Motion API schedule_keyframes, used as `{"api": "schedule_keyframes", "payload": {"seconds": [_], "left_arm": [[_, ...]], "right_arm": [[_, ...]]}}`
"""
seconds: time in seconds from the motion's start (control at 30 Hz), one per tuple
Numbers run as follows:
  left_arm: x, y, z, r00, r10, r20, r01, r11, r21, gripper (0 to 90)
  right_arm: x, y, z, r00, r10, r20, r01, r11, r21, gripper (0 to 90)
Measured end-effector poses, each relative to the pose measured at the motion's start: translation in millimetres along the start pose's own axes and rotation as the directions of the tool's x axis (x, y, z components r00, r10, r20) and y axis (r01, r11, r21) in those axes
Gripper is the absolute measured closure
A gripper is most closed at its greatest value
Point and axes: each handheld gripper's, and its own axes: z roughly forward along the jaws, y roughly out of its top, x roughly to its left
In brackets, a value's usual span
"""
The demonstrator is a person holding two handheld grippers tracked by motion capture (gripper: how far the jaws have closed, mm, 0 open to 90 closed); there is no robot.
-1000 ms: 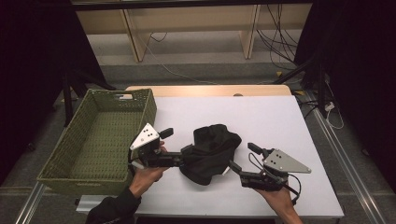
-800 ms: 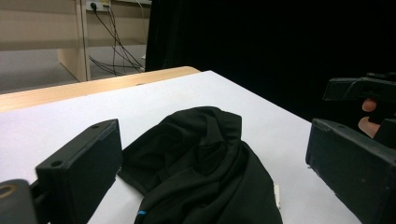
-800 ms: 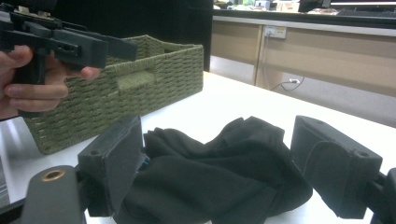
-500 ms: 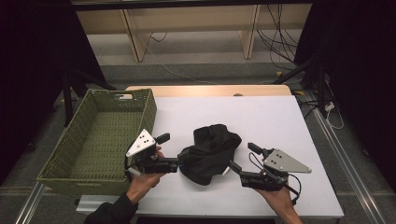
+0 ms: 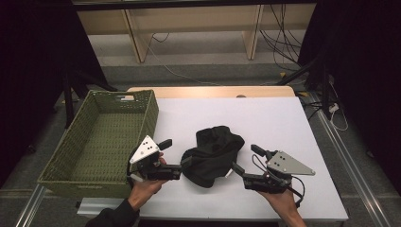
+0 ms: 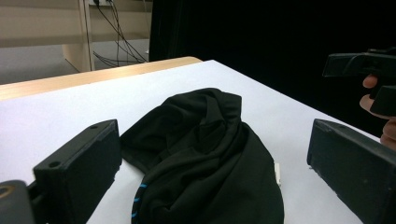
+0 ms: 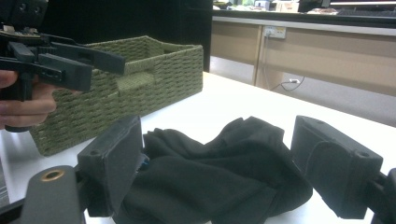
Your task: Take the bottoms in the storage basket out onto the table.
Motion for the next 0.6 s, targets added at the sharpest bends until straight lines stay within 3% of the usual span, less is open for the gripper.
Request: {"api": "schedule_keyframes", "payload": {"seconds": [0.6], "left_arm": [[1.9, 0.5, -2.6, 0.9998, -0.008, -0.017, 0.007, 0.9995, -0.032, 2.6]], "right_arm": [[0.3, -0.3, 0.5, 1.0000, -0.001, 0.001, 0.001, 1.000, 0.003, 18.2]]}}
